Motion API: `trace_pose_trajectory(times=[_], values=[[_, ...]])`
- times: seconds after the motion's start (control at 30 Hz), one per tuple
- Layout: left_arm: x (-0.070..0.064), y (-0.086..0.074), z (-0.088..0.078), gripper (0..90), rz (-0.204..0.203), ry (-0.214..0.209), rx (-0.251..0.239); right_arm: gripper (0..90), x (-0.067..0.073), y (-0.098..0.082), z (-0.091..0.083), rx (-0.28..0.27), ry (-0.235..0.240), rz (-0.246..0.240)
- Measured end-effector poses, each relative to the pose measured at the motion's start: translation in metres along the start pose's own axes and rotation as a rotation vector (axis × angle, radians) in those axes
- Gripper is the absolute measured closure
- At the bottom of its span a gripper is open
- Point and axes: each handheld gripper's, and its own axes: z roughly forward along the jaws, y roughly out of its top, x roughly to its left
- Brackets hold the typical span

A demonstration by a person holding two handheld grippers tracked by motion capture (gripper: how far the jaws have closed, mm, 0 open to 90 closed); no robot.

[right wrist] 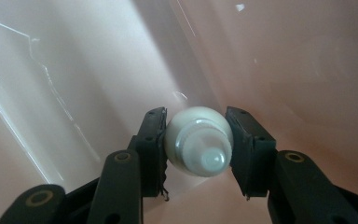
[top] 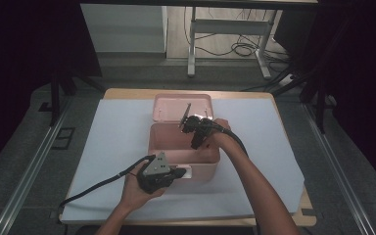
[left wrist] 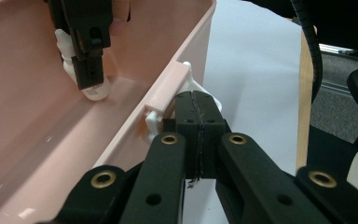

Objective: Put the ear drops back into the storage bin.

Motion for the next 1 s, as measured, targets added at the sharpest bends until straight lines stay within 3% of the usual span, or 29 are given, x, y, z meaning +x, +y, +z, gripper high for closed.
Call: trace_pose_trajectory(times=[0.6, 1.0], values=[[0.0, 0.0, 0.0, 90.0, -0.001, -0.001, 0.0, 57.4, -0.002, -0.004, -0.007, -0.046, 0.001, 0.006], [0.0, 0.0, 0.0, 90.0, -0.002, -0.002, 0.0, 53.5, -0.002, -0.006, -0.018, -0.101, 0.016, 0.051]])
